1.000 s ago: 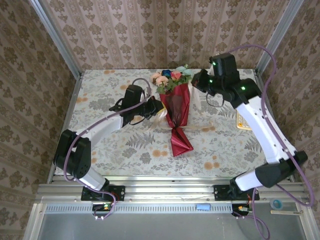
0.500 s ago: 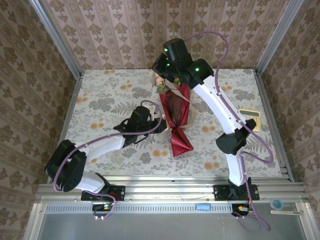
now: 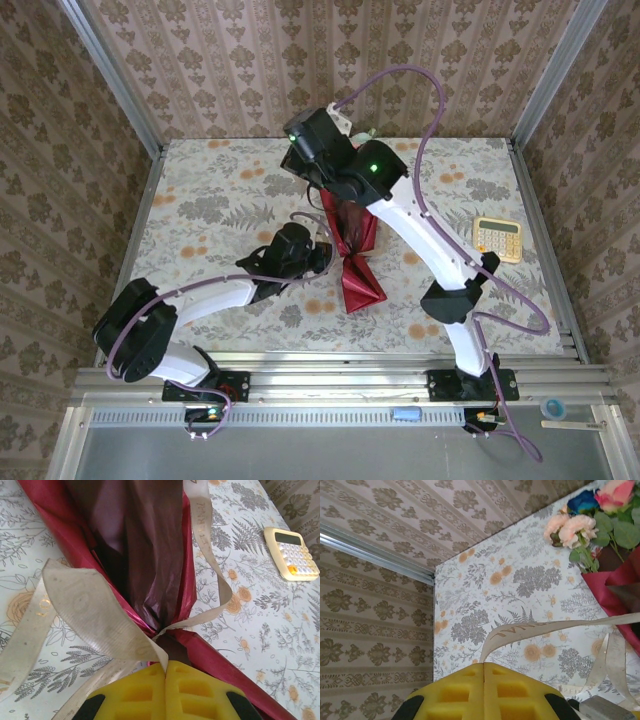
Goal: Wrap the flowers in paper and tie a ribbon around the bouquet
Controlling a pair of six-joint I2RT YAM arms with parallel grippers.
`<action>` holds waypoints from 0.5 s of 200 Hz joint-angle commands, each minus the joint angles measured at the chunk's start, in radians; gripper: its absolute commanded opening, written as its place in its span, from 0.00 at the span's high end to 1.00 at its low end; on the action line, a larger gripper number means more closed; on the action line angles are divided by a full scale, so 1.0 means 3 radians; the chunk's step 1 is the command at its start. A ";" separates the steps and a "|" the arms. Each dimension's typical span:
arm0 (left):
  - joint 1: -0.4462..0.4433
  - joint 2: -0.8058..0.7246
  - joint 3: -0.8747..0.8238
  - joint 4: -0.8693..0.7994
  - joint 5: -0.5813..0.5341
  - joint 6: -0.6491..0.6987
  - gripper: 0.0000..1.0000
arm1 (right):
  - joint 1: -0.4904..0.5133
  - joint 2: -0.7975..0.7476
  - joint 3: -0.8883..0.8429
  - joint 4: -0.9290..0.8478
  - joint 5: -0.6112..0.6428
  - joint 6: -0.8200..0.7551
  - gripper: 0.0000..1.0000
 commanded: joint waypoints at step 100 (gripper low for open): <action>-0.0293 0.0285 0.0009 0.0089 -0.0570 0.0787 1.00 | -0.0151 0.0401 -0.0005 0.1040 -0.0790 -0.0562 1.00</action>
